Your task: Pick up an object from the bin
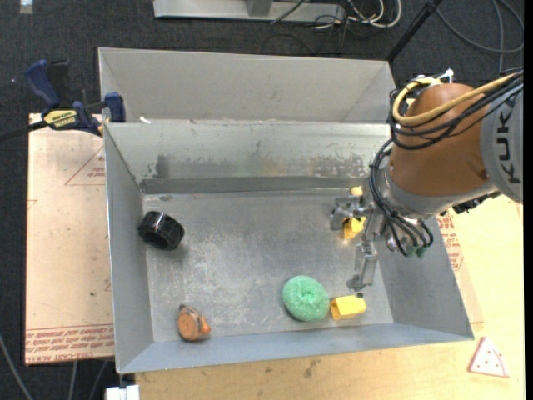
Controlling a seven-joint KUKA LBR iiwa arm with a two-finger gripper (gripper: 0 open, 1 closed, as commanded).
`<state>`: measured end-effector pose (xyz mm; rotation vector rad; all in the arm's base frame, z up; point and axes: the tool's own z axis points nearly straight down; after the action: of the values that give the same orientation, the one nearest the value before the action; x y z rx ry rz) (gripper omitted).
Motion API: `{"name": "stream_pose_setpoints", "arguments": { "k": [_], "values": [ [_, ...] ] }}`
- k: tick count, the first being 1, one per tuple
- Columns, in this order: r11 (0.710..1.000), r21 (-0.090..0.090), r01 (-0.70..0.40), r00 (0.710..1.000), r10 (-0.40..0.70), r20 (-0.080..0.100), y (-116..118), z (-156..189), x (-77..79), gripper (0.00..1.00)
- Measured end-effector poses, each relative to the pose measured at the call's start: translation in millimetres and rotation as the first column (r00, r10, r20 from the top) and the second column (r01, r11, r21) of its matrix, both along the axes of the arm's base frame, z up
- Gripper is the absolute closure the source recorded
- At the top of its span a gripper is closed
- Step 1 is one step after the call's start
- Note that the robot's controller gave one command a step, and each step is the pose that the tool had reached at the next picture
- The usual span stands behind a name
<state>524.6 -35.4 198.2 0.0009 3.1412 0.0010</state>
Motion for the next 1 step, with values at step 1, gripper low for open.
{"name": "stream_pose_setpoints", "arguments": {
  "k": [1],
  "values": [
    [1.000, 0.000, 0.009, 1.000, -0.009, 0.007, -5.0, -48.9, -25.2, 0.00]
  ]
}}
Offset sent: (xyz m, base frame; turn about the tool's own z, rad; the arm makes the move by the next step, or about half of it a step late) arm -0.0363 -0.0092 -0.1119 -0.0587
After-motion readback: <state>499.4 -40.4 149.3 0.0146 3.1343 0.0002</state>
